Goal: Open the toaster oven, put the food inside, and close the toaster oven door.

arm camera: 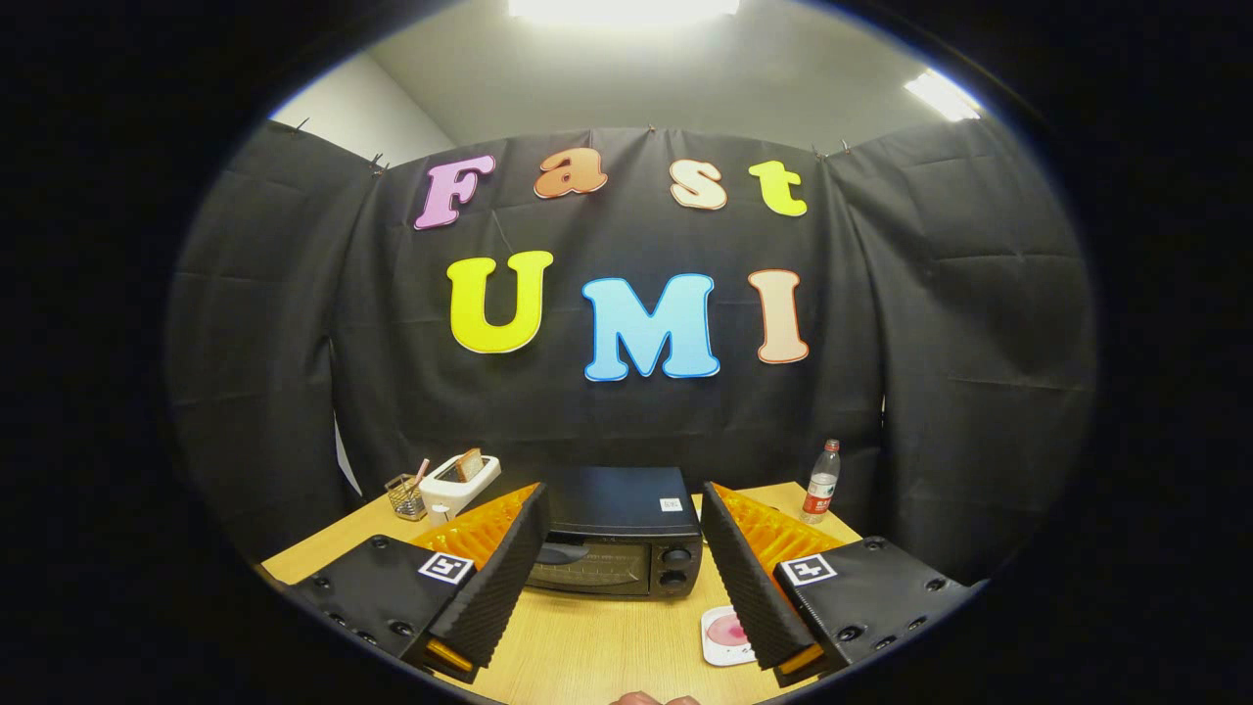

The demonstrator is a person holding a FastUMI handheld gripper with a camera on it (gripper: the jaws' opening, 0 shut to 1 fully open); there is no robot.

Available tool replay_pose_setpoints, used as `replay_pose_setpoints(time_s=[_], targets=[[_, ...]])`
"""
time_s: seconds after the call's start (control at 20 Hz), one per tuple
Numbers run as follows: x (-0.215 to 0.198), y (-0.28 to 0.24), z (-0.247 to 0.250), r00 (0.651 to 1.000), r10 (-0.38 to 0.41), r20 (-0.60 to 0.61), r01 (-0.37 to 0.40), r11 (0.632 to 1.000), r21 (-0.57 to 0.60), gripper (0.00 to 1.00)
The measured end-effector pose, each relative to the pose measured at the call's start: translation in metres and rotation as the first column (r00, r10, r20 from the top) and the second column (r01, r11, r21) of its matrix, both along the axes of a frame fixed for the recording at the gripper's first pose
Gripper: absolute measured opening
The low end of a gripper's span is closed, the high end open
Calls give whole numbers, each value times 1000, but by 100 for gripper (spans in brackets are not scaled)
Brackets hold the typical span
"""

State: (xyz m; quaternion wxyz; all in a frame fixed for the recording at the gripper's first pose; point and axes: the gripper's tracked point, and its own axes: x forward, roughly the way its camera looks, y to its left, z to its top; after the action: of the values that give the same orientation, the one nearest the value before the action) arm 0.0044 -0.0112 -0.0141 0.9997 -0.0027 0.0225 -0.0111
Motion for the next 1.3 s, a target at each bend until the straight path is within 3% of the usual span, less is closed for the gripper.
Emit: replay_pose_setpoints(time_s=[0.65,1.3], targets=[[9,-3,-24,998,13,-55,-14,1000,-15,98],[72,30,-42,991,16,-136,-17,1000,-7,98]])
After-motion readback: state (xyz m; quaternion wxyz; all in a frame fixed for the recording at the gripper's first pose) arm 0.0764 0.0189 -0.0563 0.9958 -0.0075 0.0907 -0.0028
